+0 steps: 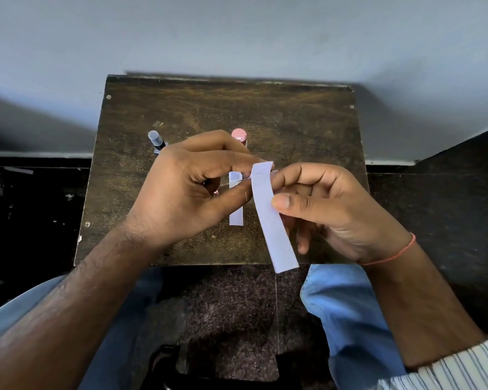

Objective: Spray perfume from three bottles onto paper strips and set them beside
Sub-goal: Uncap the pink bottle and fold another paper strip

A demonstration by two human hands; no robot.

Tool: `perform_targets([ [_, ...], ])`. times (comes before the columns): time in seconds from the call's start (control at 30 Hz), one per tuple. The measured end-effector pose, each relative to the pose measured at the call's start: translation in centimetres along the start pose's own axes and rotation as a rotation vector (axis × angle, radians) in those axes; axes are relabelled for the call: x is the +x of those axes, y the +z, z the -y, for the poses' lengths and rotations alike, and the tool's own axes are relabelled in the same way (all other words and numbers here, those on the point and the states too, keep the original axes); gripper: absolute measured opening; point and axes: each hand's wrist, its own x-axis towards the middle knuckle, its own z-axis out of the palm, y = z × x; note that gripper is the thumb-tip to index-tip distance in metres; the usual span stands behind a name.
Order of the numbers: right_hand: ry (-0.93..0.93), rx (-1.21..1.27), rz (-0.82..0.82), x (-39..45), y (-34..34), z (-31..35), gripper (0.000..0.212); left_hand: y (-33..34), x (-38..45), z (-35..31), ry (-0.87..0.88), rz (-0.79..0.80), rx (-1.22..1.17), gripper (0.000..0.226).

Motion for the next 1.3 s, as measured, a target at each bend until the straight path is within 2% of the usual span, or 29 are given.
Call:
perform_targets([
  [0.1, 0.006, 0.008, 0.000, 0.0, 0.3, 0.1, 0.005, 0.2, 0.1, -0.2, 0.025, 0.016, 0.012, 0.031],
  [0.5, 0.031, -0.047, -0.094, 0.3, 0.7, 0.3, 0.010, 0.3, 0.1, -0.2, 0.022, 0.021, -0.027, 0.028],
  [0.9, -0.002, 0.066, -0.041, 0.1, 0.9, 0.3, 0.013, 0.3, -0.1, -0.4, 0.037, -0.024, 0.156, 0.014],
  [1.0, -0.043, 0.160, 0.065, -0.3, 0.8, 0.5, 0.013, -0.1, 0.0, -0.2, 0.018, -0.036, 0.186, 0.012],
  [1.13, -0.089, 0.183, 0.119, -1.0, 0.1, 1.2, 0.016, -0.2, 0.1, 0.4, -0.182, -0.085, 0.006, 0.013],
  [1.3, -0.096, -0.019, -0.199, -2.1, -4.0, 2.5, 0.026, 0.3, 0.3, 0.3, -0.432, -0.019, -0.400, 0.025],
])
